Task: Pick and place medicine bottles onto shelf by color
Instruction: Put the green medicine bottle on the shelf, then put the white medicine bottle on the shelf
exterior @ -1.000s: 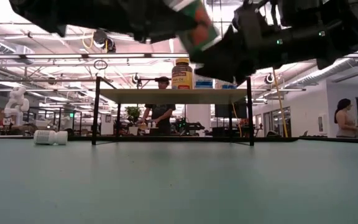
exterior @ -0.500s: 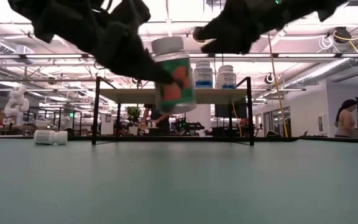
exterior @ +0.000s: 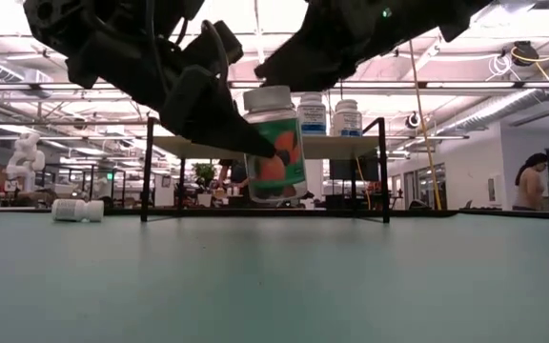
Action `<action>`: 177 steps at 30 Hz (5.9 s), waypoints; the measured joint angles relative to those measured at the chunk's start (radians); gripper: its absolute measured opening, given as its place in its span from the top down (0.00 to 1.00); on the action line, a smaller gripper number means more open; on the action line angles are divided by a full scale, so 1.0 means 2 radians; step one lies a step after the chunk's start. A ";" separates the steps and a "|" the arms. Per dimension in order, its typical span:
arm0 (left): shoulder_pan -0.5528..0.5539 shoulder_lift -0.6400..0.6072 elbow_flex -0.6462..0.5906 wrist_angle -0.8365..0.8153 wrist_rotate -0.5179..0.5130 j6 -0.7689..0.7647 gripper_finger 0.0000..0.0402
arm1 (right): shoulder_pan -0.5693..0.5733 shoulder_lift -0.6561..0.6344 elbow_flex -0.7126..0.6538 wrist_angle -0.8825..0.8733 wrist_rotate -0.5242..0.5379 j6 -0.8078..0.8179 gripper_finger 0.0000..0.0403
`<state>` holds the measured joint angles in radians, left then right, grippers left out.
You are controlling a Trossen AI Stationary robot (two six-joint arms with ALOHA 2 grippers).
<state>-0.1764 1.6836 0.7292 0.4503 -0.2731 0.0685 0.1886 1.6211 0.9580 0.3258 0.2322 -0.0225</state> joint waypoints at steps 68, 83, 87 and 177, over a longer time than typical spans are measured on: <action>0.036 0.000 0.000 -0.007 -0.043 -0.076 0.17 | -0.279 0.053 0.232 -0.134 -0.037 -0.069 0.43; 0.036 0.000 0.000 -0.009 -0.043 -0.076 0.16 | -0.295 0.052 0.232 -0.159 -0.037 -0.057 0.30; 0.036 0.000 0.000 -0.017 -0.043 -0.077 0.16 | -0.294 0.052 0.232 -0.157 -0.036 -0.056 0.26; -0.039 -0.134 0.049 -0.472 0.010 -0.420 0.17 | -0.104 -0.039 -0.078 0.069 -0.104 -0.169 0.69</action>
<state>-0.2547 1.4150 0.8272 -0.4946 -0.2524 -0.7717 -0.0192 1.5425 0.8021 0.4645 0.0235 -0.3599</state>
